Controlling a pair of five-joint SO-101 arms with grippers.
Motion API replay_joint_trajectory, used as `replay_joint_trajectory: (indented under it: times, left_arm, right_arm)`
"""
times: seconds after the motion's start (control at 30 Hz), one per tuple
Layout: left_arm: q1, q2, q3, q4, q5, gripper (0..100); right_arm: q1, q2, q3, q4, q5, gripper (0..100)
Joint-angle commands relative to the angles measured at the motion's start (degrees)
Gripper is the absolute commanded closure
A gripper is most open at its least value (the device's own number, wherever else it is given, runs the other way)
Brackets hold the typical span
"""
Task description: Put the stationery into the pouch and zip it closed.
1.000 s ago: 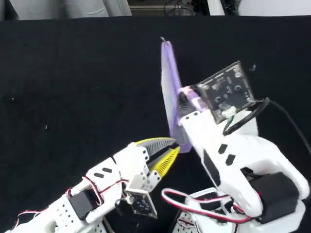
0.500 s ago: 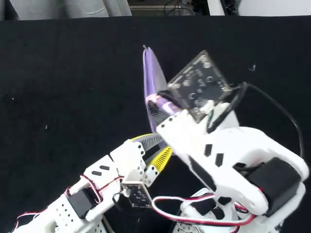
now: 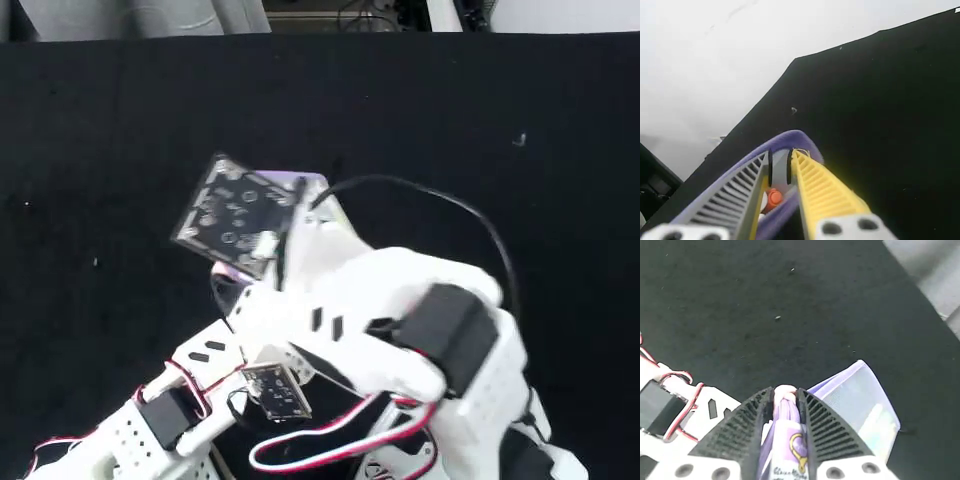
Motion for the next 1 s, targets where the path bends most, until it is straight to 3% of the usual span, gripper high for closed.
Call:
replay_joint_trajectory:
  times: [0.0, 0.37, 0.83, 0.97]
  left_arm:
    - [0.31, 0.18, 1.27, -0.7, 1.67, 92]
    - [8.04, -0.53, -0.57, 14.95, 1.58, 92]
    - [7.6, -0.53, -33.1, 66.02, 1.23, 92]
    - [-1.8, -0.62, -40.22, 70.51, 1.14, 92]
  right_arm:
    - [-0.79, 1.27, 0.04, -1.76, 0.44, 98.6]
    - [7.82, 1.54, 0.13, -1.76, 0.53, 98.6]
    - [7.91, 1.54, 3.47, -1.76, 2.11, 98.6]
    - [7.91, 1.1, 7.08, -2.81, 2.11, 98.6]
